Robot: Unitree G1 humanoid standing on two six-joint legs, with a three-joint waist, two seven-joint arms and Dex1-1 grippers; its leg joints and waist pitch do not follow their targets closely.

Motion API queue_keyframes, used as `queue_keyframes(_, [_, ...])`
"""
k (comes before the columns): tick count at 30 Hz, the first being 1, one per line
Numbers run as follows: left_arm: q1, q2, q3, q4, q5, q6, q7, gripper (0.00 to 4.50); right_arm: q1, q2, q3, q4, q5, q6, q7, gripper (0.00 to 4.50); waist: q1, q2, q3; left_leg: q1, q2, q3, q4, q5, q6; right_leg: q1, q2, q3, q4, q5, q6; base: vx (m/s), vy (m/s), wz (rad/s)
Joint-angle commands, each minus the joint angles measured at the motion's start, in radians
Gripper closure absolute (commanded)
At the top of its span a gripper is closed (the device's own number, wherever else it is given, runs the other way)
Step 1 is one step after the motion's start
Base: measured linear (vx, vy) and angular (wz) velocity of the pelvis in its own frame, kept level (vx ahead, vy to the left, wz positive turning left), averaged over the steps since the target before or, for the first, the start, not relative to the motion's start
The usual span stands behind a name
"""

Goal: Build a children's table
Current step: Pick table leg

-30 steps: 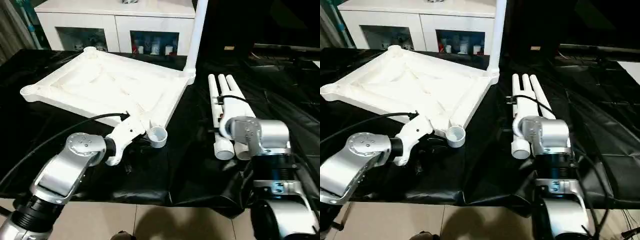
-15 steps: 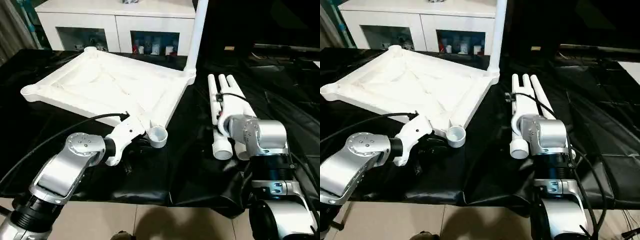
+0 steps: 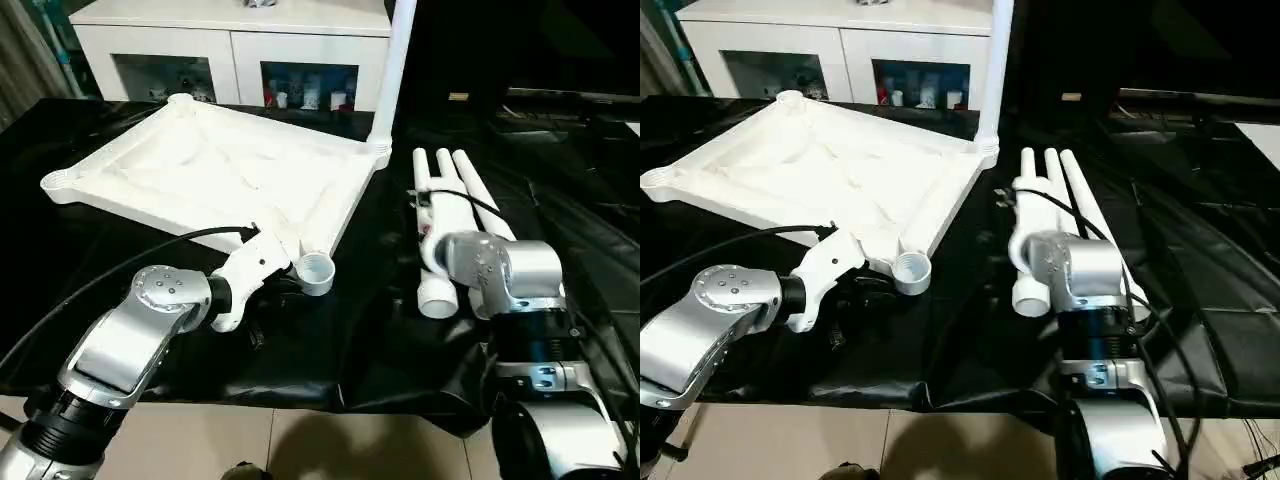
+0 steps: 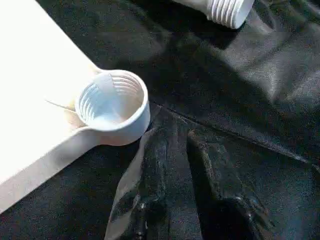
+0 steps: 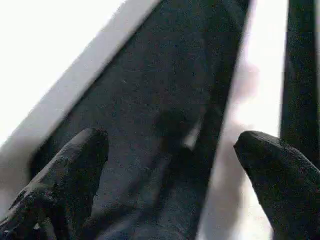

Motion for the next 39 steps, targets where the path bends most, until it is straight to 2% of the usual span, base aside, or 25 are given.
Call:
queue_keyframes(1, [-0.013, 0.012, -0.009, -0.025, -0.003, 0.009, 0.001, 3.61, -0.024, -0.002, -0.009, -0.019, 0.003, -0.016, -0.008, 0.05, -0.002, 0.011, -0.078, 0.034, 0.016, -0.002, -0.064, -0.174, -0.070, 0.041, -0.037, 0.029, -0.058, -0.031, -0.166, 0.000, 0.000, 0.00])
queue_keyframes(4, [-0.013, 0.012, -0.007, -0.025, -0.004, 0.008, 0.002, 3.61, -0.025, 0.002, -0.025, -0.012, 0.001, -0.037, -0.028, 0.05, -0.002, 0.010, -0.079, 0.034, 0.015, -0.002, -0.064, -0.174, -0.071, 0.041, -0.038, 0.030, -0.058, -0.038, -0.165, 0.000, 0.000, 0.00])
queue_keyframes(6, [-0.013, 0.013, -0.007, -0.025, -0.004, 0.007, 0.003, 3.61, -0.021, -0.009, -0.027, 0.009, -0.025, -0.052, -0.061, 0.05, -0.002, 0.009, -0.078, 0.033, 0.014, -0.001, -0.063, -0.167, -0.074, 0.041, -0.037, 0.030, -0.057, -0.036, -0.165, 0.000, 0.000, 0.00])
queue_keyframes(9, [-0.013, 0.015, -0.009, -0.026, -0.005, 0.007, 0.005, 3.61, -0.013, -0.025, -0.033, 0.045, -0.046, -0.031, -0.097, 0.05, -0.002, 0.011, -0.078, 0.034, 0.013, -0.001, -0.063, -0.173, -0.080, 0.041, -0.036, 0.030, -0.059, -0.045, -0.160, 0.000, 0.000, 0.00])
queue_keyframes(15, [-0.013, 0.019, -0.014, -0.028, -0.005, 0.007, 0.003, 3.61, 0.016, -0.024, -0.014, 0.054, -0.035, 0.012, -0.069, 0.05, -0.004, 0.008, -0.080, 0.030, 0.012, -0.002, -0.061, -0.156, -0.070, 0.047, -0.036, 0.029, -0.056, -0.017, -0.160, 0.000, 0.000, 0.00])
queue_keyframes(19, [-0.017, 0.019, -0.013, -0.024, -0.006, 0.006, 0.002, 3.61, 0.009, -0.002, -0.013, 0.034, -0.010, 0.003, -0.056, 0.05, -0.005, 0.013, -0.079, 0.032, 0.014, -0.003, -0.062, -0.174, -0.069, 0.044, -0.037, 0.029, -0.057, -0.032, -0.166, 0.000, 0.000, 0.00])
queue_keyframes(27, [-0.021, 0.020, -0.013, -0.020, -0.004, 0.003, 0.003, 3.61, -0.010, 0.004, -0.003, 0.002, -0.003, -0.025, -0.036, 0.05, -0.002, 0.013, -0.079, 0.035, 0.015, -0.003, -0.063, -0.190, -0.076, 0.041, -0.037, 0.029, -0.057, -0.044, -0.162, 0.000, 0.000, 0.00])
queue_keyframes(33, [-0.018, 0.021, -0.013, -0.022, -0.002, 0.002, 0.006, 3.61, -0.013, 0.011, -0.037, 0.030, -0.027, -0.067, -0.096, 0.05, -0.003, 0.012, -0.079, 0.034, 0.013, -0.002, -0.062, -0.176, -0.079, 0.041, -0.037, 0.029, -0.057, -0.042, -0.161, 0.000, 0.000, 0.00])
queue_keyframes(37, [-0.016, 0.022, -0.014, -0.018, -0.001, -0.002, 0.006, 3.61, -0.010, 0.013, -0.053, 0.083, -0.016, -0.043, -0.105, 0.05, -0.005, 0.011, -0.079, 0.033, 0.013, -0.002, -0.062, -0.182, -0.078, 0.042, -0.036, 0.029, -0.056, -0.044, -0.160, 0.000, 0.000, 0.00])
queue_keyframes(39, [-0.016, 0.023, -0.014, -0.016, 0.000, -0.003, 0.006, 3.61, -0.003, 0.017, -0.042, 0.113, -0.011, -0.027, -0.087, 0.05, -0.005, 0.011, -0.079, 0.032, 0.012, -0.002, -0.061, -0.183, -0.076, 0.043, -0.037, 0.029, -0.057, -0.042, -0.162, 0.000, 0.000, 0.00])
